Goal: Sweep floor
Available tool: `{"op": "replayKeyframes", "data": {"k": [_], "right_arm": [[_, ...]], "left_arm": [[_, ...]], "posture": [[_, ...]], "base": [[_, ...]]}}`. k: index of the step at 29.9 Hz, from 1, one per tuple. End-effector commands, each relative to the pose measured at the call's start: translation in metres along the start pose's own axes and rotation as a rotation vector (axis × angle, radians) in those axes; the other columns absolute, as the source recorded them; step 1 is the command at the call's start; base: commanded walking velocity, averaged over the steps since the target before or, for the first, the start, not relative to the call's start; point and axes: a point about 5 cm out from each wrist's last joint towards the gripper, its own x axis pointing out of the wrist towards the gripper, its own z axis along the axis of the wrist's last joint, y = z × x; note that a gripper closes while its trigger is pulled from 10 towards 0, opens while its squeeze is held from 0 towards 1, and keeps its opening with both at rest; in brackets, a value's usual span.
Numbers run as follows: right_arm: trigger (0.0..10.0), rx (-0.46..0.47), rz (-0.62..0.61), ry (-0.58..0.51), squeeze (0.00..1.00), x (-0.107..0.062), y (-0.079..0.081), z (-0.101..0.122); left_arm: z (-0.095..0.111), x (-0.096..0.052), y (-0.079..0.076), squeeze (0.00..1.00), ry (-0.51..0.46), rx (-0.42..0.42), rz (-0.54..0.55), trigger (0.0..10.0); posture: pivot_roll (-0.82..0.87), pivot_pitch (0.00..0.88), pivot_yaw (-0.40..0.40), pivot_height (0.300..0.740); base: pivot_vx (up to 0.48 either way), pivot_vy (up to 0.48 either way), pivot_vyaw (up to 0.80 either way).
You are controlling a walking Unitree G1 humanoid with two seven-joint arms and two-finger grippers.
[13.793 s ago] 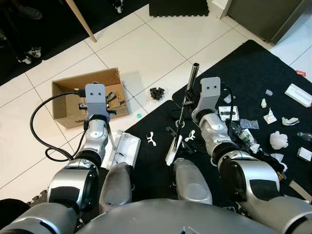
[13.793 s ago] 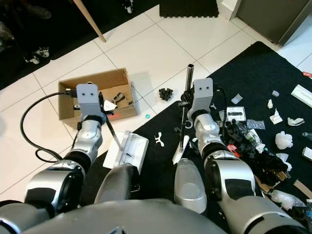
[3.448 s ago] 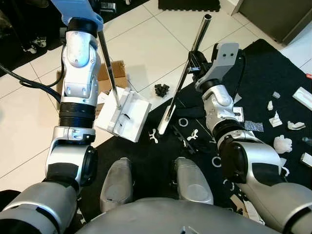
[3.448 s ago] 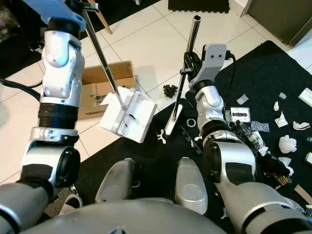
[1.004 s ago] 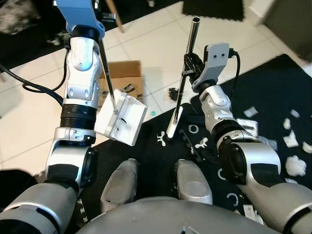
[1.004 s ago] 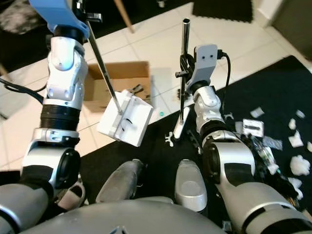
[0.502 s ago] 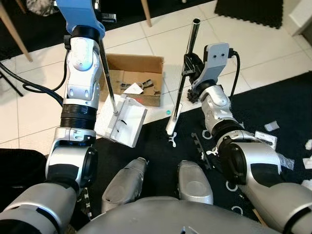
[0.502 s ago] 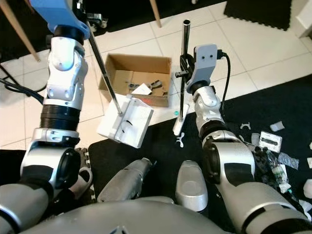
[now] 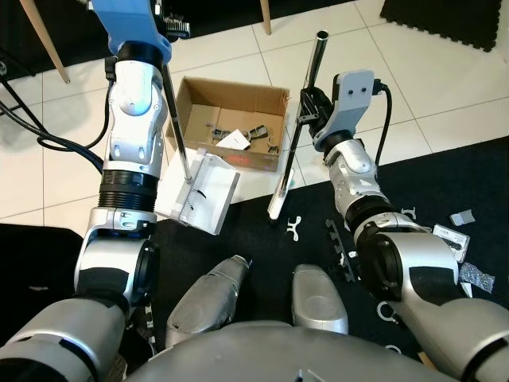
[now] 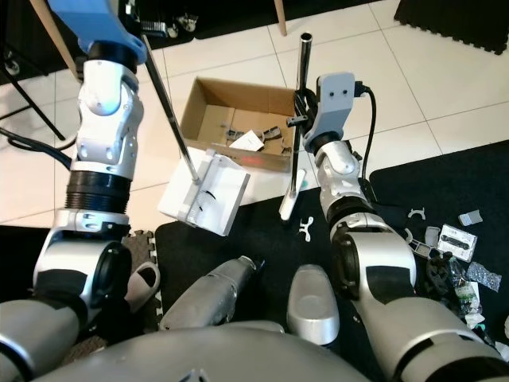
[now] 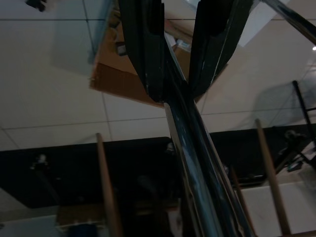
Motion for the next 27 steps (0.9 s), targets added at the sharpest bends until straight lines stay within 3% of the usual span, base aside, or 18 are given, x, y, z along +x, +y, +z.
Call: {"op": "replayKeyframes", "data": {"k": [1,19,27], "right_arm": [[10.0,-0.002,0.005,-0.013,0.0,0.0016,0.0018,0.0026],[10.0,-0.008,0.01,-0.012,0.0,0.0021,0.0022,0.0031],[10.0,0.032,0.0,-0.01,0.0,0.0024,0.0005,0.0031]], "left_arm": [[0.0048,0.0014,-0.0005,0.0,-0.028,0.016,-0.005,10.0],[0.0044,0.0016,-0.0015,0.0,-0.028,0.011,-0.009,10.0],[0.004,0.0016,-0.0021,0.0,-0.027,0.009,-0.011,10.0]], "posture": [[0.02,0.0,0.042,0.74],[0.02,0.0,0.04,0.74],[0.01,0.0,0.039,0.74]], "base": [[0.0,0.0,0.8],[0.0,0.0,0.78],[0.0,0.0,-0.16]]}}
